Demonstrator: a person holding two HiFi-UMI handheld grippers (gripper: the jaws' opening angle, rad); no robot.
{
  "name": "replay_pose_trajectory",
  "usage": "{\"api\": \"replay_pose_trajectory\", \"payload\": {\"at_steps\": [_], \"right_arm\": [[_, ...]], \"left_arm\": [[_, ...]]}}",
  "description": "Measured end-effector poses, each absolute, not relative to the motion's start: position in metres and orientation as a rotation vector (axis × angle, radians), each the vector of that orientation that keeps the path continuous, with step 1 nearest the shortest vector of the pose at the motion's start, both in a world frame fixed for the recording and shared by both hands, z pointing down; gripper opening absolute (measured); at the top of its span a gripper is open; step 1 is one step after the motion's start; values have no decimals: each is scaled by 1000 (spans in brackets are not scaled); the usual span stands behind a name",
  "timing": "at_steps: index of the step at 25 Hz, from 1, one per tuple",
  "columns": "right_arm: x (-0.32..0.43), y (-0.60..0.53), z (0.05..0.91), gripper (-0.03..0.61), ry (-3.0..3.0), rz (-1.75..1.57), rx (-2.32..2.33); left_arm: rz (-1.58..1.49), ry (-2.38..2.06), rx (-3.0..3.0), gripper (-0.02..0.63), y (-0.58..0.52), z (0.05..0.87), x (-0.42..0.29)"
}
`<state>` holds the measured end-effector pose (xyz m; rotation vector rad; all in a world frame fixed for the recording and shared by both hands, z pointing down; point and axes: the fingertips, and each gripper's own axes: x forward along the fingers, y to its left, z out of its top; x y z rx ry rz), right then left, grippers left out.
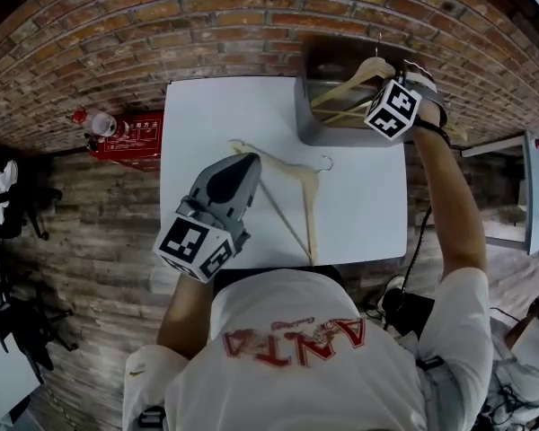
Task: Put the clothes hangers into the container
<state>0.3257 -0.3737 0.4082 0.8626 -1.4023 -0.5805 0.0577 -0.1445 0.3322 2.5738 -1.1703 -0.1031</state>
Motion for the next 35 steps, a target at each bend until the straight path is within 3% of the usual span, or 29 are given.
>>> {"api": "replay_pose_trajectory", "payload": {"at_steps": [7, 13, 21, 35], "right_arm": [[326, -371, 445, 213, -1290, -524, 771], [313, -346, 412, 217, -1266, -535, 829], [250, -280, 347, 30, -1528, -551, 1089], [204, -166, 306, 3, -2091, -167, 1518]], "left_arm": [[-74, -1165, 2557, 9, -148, 340, 42], [-84, -1116, 2582, 9, -146, 335, 32], [-89, -1056, 2626, 9, -140, 322, 21], [-41, -1041, 2696, 9, -120, 300, 11]]}}
